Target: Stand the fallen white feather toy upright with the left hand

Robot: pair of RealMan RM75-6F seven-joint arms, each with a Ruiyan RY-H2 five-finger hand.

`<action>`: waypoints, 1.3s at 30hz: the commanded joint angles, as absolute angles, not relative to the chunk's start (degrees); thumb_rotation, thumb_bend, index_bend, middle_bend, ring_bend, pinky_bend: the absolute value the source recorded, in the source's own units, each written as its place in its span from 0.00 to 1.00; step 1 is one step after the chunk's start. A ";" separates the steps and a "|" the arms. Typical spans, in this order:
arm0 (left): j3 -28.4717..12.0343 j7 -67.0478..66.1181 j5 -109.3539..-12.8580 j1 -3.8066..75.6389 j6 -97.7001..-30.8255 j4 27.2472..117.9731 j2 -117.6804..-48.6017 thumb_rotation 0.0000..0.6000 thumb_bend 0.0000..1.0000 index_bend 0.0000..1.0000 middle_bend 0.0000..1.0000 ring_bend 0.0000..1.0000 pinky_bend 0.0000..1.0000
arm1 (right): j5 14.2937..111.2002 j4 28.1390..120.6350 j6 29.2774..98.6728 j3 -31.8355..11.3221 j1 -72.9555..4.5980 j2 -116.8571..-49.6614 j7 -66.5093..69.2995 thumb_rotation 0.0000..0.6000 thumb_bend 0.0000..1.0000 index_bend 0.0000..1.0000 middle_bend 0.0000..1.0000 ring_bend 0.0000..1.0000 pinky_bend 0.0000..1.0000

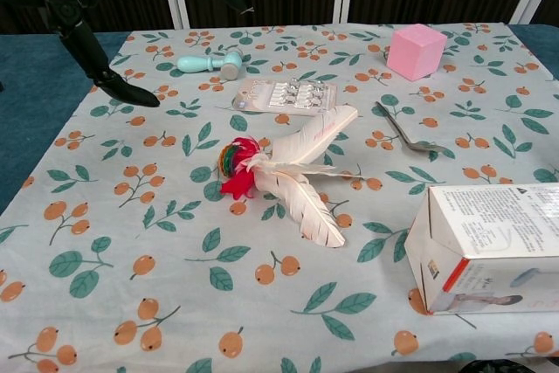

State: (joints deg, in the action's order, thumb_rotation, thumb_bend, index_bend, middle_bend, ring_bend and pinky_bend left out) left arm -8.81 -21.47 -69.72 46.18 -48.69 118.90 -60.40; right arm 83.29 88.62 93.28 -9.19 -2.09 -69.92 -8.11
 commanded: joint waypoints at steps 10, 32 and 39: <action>-5.47 -22.10 -74.12 44.02 -53.59 113.75 -68.98 1.00 0.20 0.19 0.02 0.00 0.00 | 83.52 88.60 93.33 -9.05 -2.10 -70.04 -8.49 1.00 0.16 0.00 0.06 0.02 0.13; -6.00 -30.70 -69.24 49.46 -52.36 105.71 -83.57 1.00 0.26 0.35 0.04 0.00 0.00 | 82.73 87.00 92.85 -9.34 -2.37 -70.64 -8.69 1.00 0.16 0.00 0.06 0.02 0.13; -5.85 -32.75 -69.76 49.51 -54.85 103.31 -87.58 1.00 0.26 0.41 0.04 0.00 0.00 | 82.51 86.78 92.57 -9.36 -2.46 -70.76 -8.65 1.00 0.16 0.00 0.06 0.02 0.13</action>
